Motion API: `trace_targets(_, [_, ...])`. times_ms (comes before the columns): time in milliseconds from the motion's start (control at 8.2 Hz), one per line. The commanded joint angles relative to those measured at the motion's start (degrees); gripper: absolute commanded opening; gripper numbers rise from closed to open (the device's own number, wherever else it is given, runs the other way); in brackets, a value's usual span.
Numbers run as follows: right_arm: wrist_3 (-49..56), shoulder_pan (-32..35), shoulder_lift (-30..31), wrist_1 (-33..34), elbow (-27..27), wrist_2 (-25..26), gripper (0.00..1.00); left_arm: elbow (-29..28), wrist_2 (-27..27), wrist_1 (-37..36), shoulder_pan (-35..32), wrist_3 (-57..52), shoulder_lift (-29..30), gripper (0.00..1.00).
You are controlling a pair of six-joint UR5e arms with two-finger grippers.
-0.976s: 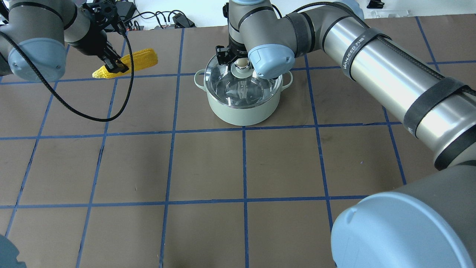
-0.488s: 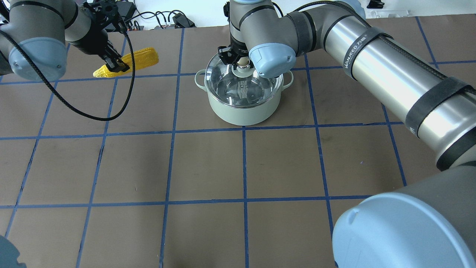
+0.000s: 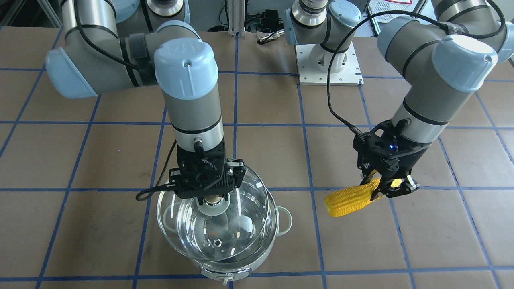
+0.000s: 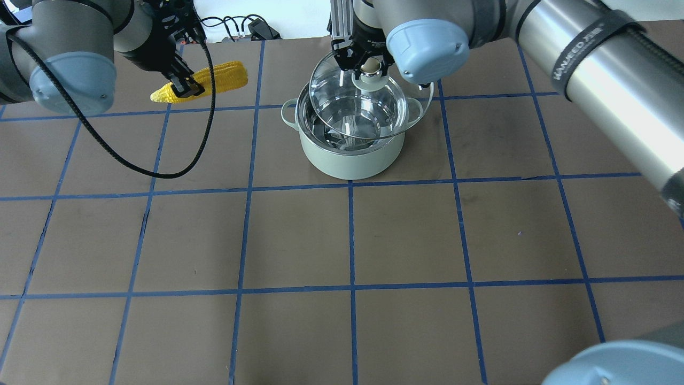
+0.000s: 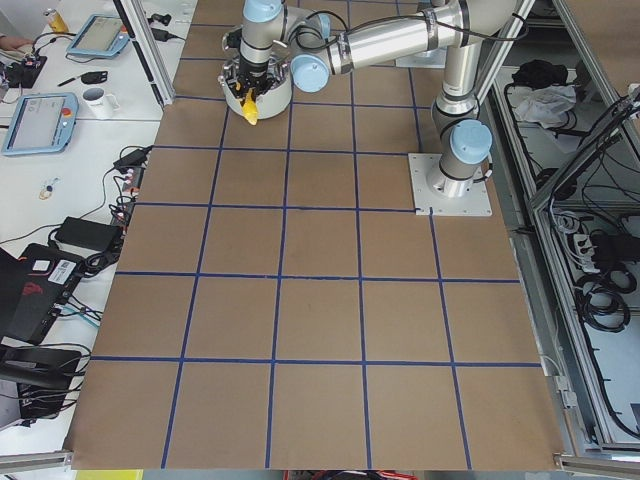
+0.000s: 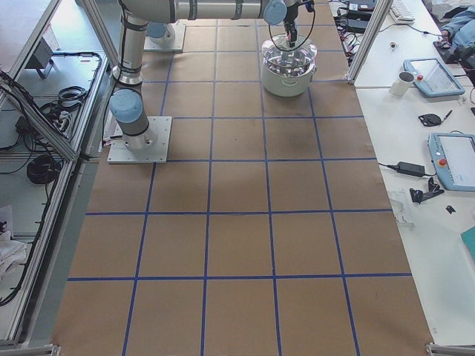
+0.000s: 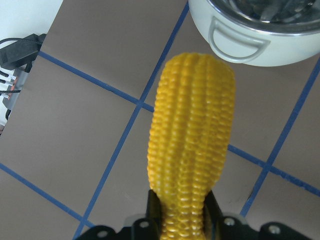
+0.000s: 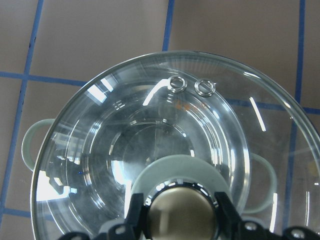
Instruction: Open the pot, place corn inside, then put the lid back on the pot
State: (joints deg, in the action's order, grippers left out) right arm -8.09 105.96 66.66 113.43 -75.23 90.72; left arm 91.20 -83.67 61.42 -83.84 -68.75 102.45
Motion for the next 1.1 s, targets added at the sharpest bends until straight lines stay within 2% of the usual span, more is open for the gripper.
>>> trace_targets(0, [8.7,-5.6,8.2,-12.8,-0.9,-1.4,0.36,-0.1,-1.4,-3.6,-6.8,6.2,-0.4,0.0])
trace_targets(122, [11.3,-8.4,10.5,-17.4,-1.0,-1.3,0.34,0.1,-1.3,-6.5,-8.2,6.7,-0.1,0.0])
trace_targets(244, [16.6,-10.9,12.9,-19.7,-2.1,-0.8,0.35,0.1,-0.6,-7.6,-9.3,7.9,0.4,0.0])
trace_targets(488, [18.5,-13.0,17.8,-22.7,-5.5,-0.5,0.35,0.1,-0.5,-12.2,-14.8,8.0,2.5,0.0])
trace_targets(854, [17.9,-13.2,18.5,-24.0,-5.5,-0.7,0.35,-0.2,0.3,-21.6,-21.3,7.9,10.1,0.0])
trace_targets(976, [17.9,-13.2,18.5,-24.0,-5.5,-0.6,0.35,-0.3,2.0,-22.2,-21.8,7.2,11.0,0.0])
